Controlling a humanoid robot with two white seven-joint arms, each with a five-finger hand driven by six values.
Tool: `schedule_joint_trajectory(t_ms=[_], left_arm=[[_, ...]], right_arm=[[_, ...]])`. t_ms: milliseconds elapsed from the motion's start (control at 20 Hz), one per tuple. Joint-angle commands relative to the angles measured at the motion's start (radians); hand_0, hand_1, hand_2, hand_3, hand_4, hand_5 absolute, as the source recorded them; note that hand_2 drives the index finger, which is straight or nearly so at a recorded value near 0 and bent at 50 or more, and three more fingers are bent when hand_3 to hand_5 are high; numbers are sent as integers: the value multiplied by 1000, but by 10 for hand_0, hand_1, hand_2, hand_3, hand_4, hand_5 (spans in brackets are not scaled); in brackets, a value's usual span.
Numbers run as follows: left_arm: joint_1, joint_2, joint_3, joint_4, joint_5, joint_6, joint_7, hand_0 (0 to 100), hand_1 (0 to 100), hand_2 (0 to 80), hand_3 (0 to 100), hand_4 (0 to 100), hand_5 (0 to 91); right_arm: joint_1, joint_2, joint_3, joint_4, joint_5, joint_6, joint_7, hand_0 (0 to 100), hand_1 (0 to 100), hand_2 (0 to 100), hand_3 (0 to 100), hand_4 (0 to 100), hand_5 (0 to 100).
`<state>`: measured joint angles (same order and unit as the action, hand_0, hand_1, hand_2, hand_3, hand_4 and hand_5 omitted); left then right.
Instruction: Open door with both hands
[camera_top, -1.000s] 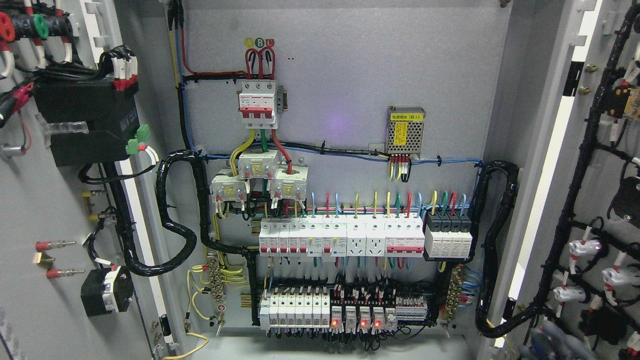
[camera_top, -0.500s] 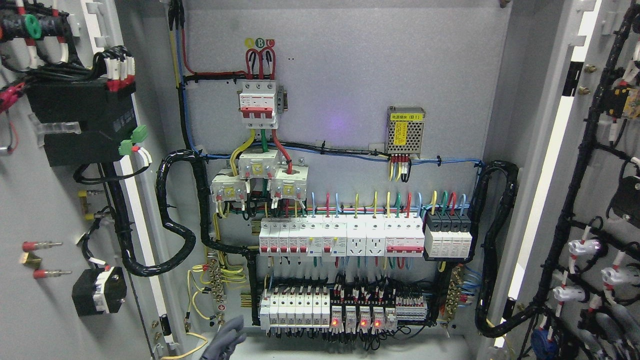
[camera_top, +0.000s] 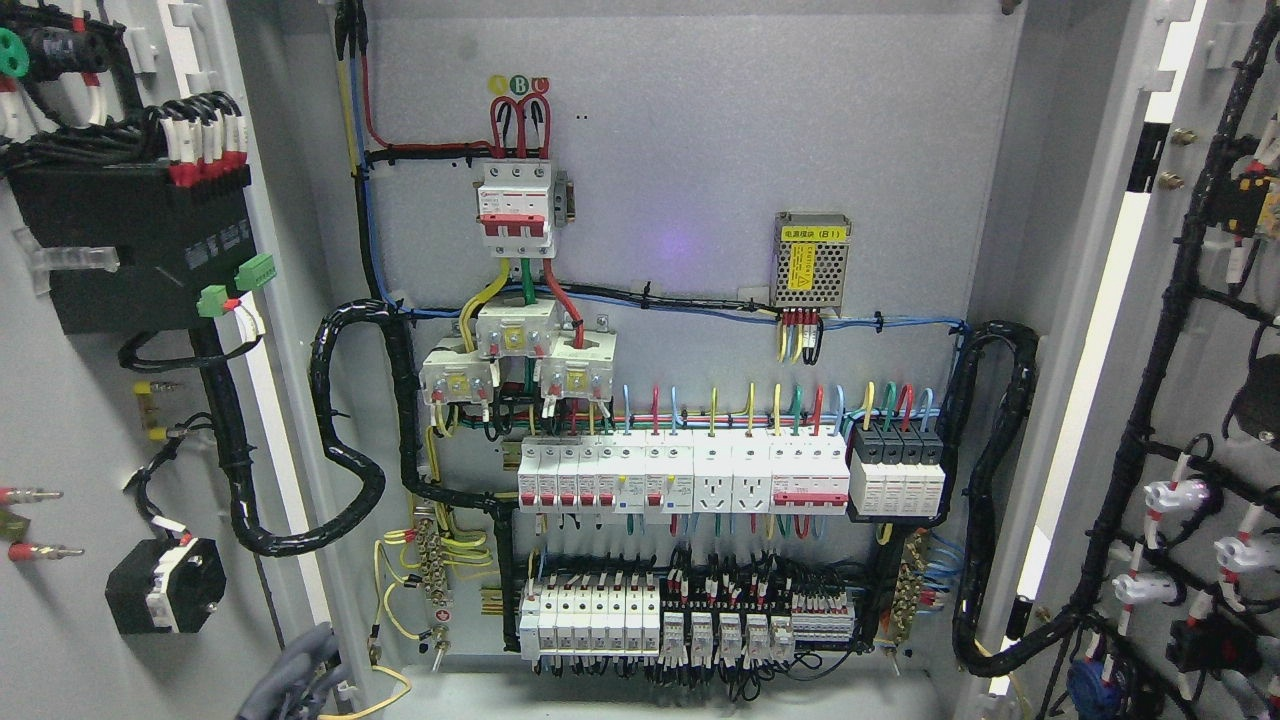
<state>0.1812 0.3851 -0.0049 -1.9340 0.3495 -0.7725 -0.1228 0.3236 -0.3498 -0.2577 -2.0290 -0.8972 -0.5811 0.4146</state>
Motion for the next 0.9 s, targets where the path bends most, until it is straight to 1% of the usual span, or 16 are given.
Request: schedule_joint_trajectory(t_ms=[0, 150, 300, 450, 600, 750, 850], left_arm=[[64, 80, 273, -30, 85, -758, 8, 0, 0, 0, 0, 0, 0], [61, 81, 321, -1, 117, -758, 8, 0, 0, 0, 0, 0, 0], [34, 95, 359, 78, 138, -758, 8, 0, 0, 0, 0, 0, 0], [-20, 133, 373, 163, 160, -757, 9, 0, 0, 0, 0, 0, 0], [-61, 179, 399, 255, 186, -754, 8, 0, 0, 0, 0, 0, 0], [-97, 216, 434, 374, 189, -754, 8, 0, 0, 0, 0, 0, 0], [-109, 239, 466, 452, 189, -752, 8, 0, 0, 0, 0, 0, 0]], right_arm=[[31, -11, -123, 73, -74, 0, 0, 0, 0, 0, 0, 0, 0], [29, -17, -152, 128, -108, 0, 1, 0, 0, 0, 0, 0, 0], [26, -20, -189, 159, -129, 0, 0, 0, 0, 0, 0, 0, 0], [26, -21, -198, 171, -135, 0, 0, 0, 0, 0, 0, 0, 0], [26, -20, -222, 182, -135, 0, 0, 0, 0, 0, 0, 0, 0], [28, -21, -244, 197, -158, 0, 0, 0, 0, 0, 0, 0, 0], [28, -23, -245, 220, -180, 0, 0, 0, 0, 0, 0, 0, 0]])
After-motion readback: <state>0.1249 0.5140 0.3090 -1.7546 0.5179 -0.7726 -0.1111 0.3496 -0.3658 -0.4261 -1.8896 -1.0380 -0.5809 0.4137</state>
